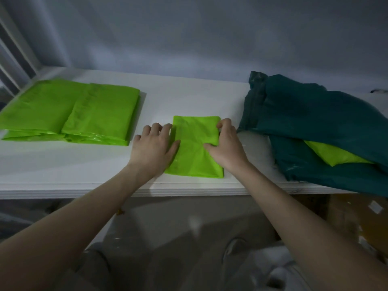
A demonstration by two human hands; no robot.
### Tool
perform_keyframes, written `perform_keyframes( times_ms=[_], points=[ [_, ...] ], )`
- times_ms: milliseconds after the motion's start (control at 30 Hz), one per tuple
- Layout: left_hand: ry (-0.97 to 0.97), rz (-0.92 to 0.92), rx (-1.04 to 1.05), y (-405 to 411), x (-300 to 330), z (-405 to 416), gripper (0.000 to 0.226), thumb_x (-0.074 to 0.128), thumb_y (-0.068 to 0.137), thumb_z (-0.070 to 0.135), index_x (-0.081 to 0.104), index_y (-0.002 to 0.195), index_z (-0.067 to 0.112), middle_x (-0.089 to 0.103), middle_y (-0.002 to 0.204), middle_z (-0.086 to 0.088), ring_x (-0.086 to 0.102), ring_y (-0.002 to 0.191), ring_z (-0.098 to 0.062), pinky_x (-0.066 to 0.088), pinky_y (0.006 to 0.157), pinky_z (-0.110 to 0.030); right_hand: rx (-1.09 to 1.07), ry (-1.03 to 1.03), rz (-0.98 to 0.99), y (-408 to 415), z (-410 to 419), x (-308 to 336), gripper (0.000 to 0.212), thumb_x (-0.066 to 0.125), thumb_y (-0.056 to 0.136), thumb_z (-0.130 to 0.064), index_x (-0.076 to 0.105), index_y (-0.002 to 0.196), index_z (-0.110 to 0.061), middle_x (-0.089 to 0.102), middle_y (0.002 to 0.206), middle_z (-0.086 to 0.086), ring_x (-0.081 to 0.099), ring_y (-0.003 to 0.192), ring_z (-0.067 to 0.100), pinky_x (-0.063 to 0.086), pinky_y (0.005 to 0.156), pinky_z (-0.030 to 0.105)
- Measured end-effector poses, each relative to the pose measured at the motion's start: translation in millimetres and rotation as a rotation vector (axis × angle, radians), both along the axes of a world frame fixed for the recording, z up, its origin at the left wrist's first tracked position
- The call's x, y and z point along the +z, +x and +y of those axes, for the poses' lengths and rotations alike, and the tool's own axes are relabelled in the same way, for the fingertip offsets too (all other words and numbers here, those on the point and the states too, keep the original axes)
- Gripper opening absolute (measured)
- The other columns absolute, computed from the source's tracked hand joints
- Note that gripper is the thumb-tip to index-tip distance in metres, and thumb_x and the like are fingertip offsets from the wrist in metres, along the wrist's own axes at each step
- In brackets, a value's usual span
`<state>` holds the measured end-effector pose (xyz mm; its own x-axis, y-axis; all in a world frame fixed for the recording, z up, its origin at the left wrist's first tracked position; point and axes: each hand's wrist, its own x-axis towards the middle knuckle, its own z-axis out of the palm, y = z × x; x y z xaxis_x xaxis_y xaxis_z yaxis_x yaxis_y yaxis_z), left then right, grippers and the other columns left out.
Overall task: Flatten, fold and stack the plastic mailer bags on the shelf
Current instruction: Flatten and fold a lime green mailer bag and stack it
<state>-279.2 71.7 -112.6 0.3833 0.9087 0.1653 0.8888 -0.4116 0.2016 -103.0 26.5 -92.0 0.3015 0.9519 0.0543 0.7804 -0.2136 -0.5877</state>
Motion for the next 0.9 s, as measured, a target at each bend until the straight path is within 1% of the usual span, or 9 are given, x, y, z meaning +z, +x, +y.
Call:
perform_keyframes(
  times_ms=[67,133,233,367,433,500,667,800,900],
  points=[
    [-0.085,-0.17,0.001,2.5,-0.8,3.5,0.046,0.051,0.091,0.037,0.044,0.13,0.012,0.054,0.12,-0.014,0.047,0.112,-0.035,0.041,0.09,-0.044,0.004,0.046,0.04,-5.2,0.7,1.8,0.045,0.065,0.082,-0.012,0.035,0.115,-0.008,0.042,0.114,0.008,0.047,0.095,0.024,0.033,0.075,0.028],
    [-0.22,-0.448,0.024,4.3,1.7,6.7,0.045,0.059,0.088,0.029,0.045,0.126,0.01,0.057,0.117,-0.012,0.053,0.107,-0.031,0.043,0.091,-0.036,0.002,0.108,0.083,-11.3,2.0,3.3,0.04,0.065,0.083,-0.009,0.036,0.11,-0.009,0.038,0.107,0.005,0.04,0.085,0.018,0.031,0.072,0.027],
    [-0.331,-0.693,0.126,4.0,8.1,11.4,0.046,0.066,0.083,0.02,0.045,0.124,0.011,0.058,0.117,-0.009,0.059,0.097,-0.025,0.043,0.081,-0.026,-0.022,0.206,0.114,-17.9,7.9,7.6,0.032,0.064,0.083,-0.004,0.036,0.094,-0.015,0.038,0.1,0.005,0.036,0.079,0.014,0.025,0.067,0.021],
    [-0.38,-0.915,0.147,-5.0,21.8,17.1,0.03,0.068,0.082,0.015,0.055,0.108,0.023,0.059,0.111,-0.003,0.059,0.082,-0.02,0.049,0.072,-0.025,-0.05,0.333,0.164,-25.6,16.1,15.0,0.017,0.065,0.081,-0.002,0.052,0.084,-0.013,0.043,0.094,0.008,0.041,0.084,0.011,0.027,0.071,0.0],
    [-0.306,-0.893,0.144,-14.5,29.1,21.0,0.025,0.069,0.082,0.016,0.059,0.104,0.025,0.059,0.106,0.0,0.058,0.076,-0.016,0.045,0.064,-0.018,-0.046,0.331,0.188,-32.8,18.1,18.1,0.011,0.066,0.081,-0.006,0.061,0.091,-0.007,0.047,0.1,0.009,0.047,0.093,0.014,0.023,0.077,-0.007],
    [-0.217,-0.838,0.15,-27.4,37.0,25.7,0.027,0.068,0.083,0.017,0.063,0.108,0.021,0.061,0.105,0.0,0.056,0.072,-0.014,0.042,0.063,-0.016,0.002,0.317,0.179,-43.9,20.6,21.3,0.021,0.068,0.08,-0.007,0.065,0.1,-0.005,0.049,0.112,0.014,0.05,0.108,0.019,0.019,0.082,-0.009],
    [-0.093,-0.747,0.193,-63.3,49.3,39.7,0.034,0.062,0.086,0.016,0.061,0.119,0.024,0.059,0.122,-0.003,0.056,0.098,-0.019,0.035,0.075,-0.016,0.161,0.316,0.104,-85.6,30.3,29.9,0.048,0.064,0.074,0.005,0.058,0.121,0.001,0.034,0.137,0.018,0.04,0.129,0.023,0.008,0.087,-0.013],
    [-0.074,-0.728,0.201,-90.3,54.1,47.6,0.044,0.064,0.082,0.011,0.058,0.125,0.019,0.054,0.129,-0.005,0.052,0.11,-0.024,0.034,0.084,-0.017,0.202,0.315,0.058,-118.4,45.9,31.6,0.052,0.062,0.077,0.004,0.051,0.128,0.004,0.025,0.143,0.017,0.033,0.134,0.024,0.005,0.093,-0.007],
    [-0.015,-0.686,0.224,-114.3,58.1,52.7,0.047,0.063,0.082,0.006,0.057,0.127,0.014,0.053,0.133,-0.007,0.05,0.117,-0.024,0.031,0.092,-0.016,0.234,0.295,0.037,-146.0,63.0,32.0,0.051,0.061,0.079,0.002,0.049,0.129,0.005,0.024,0.146,0.017,0.032,0.136,0.025,0.012,0.103,0.004]
  ],
)
